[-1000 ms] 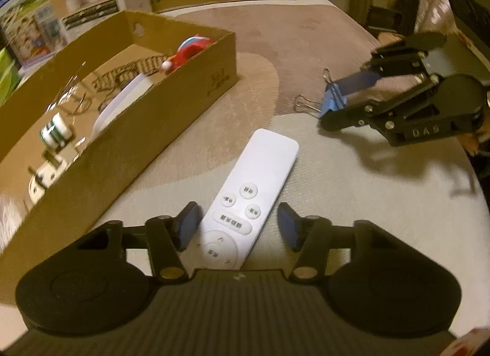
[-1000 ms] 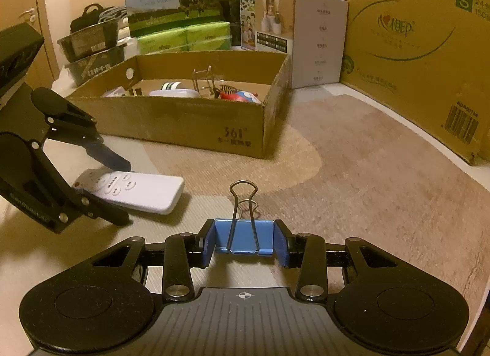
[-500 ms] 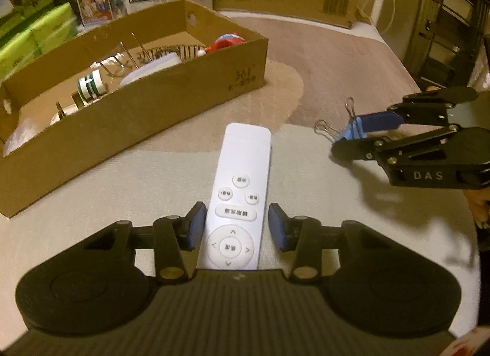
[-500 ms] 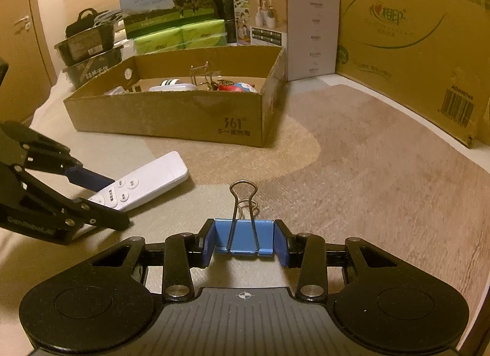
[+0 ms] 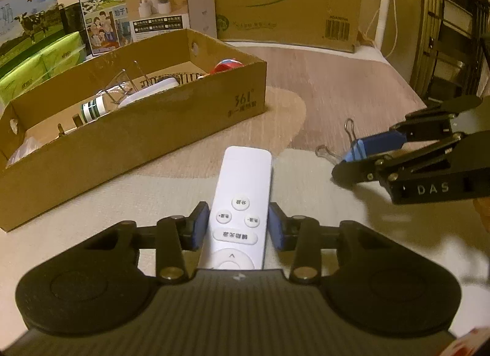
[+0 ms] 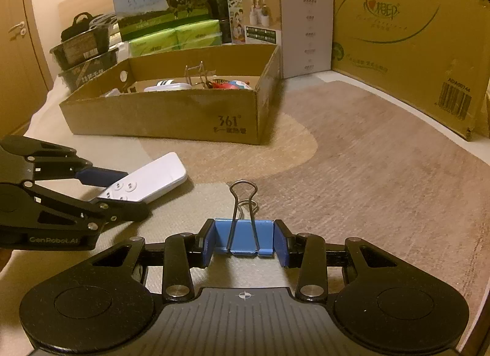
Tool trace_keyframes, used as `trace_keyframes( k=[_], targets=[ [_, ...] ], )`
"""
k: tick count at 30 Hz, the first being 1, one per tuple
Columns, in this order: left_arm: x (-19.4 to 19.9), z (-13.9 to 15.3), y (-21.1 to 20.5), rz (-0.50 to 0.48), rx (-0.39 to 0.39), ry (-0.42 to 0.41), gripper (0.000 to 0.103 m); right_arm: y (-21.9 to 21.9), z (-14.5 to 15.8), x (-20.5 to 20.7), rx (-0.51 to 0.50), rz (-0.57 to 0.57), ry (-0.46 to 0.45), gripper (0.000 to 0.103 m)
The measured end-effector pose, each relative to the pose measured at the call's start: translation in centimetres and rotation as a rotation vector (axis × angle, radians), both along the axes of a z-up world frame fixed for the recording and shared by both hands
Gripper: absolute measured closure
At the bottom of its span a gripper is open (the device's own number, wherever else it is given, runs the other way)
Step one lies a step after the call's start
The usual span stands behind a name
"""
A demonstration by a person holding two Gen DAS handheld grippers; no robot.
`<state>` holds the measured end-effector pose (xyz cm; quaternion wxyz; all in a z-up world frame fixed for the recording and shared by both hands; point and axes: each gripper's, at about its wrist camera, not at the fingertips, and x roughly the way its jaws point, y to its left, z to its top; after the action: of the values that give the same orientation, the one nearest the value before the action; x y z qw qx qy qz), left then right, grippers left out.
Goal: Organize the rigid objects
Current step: 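Grasp the white remote with the left tool while the right holds the binder clip, then lift and carry the remote and binder clip toward the tray with both tools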
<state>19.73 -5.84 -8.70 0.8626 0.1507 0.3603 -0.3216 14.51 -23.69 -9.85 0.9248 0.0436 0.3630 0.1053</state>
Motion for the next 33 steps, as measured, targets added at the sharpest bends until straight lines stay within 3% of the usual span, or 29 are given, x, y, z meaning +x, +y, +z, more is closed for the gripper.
trace_keyframes(
  k=[8, 24, 33],
  targets=[
    [-0.9, 0.1, -0.2, 0.027, 0.002, -0.016, 0.068, 0.3, 0.1, 0.0, 0.004, 0.008, -0.009, 0.063],
    [-3.8, 1.5, 1.3, 0.234, -0.062, 0.064, 0.068, 1.1, 1.7, -1.4, 0.020, 0.032, -0.035, 0.063],
    [-5.8, 3.4, 2.8, 0.339, -0.073, 0.066, 0.068, 1.5, 3.1, -2.8, 0.033, 0.043, -0.052, 0.063]
  ],
)
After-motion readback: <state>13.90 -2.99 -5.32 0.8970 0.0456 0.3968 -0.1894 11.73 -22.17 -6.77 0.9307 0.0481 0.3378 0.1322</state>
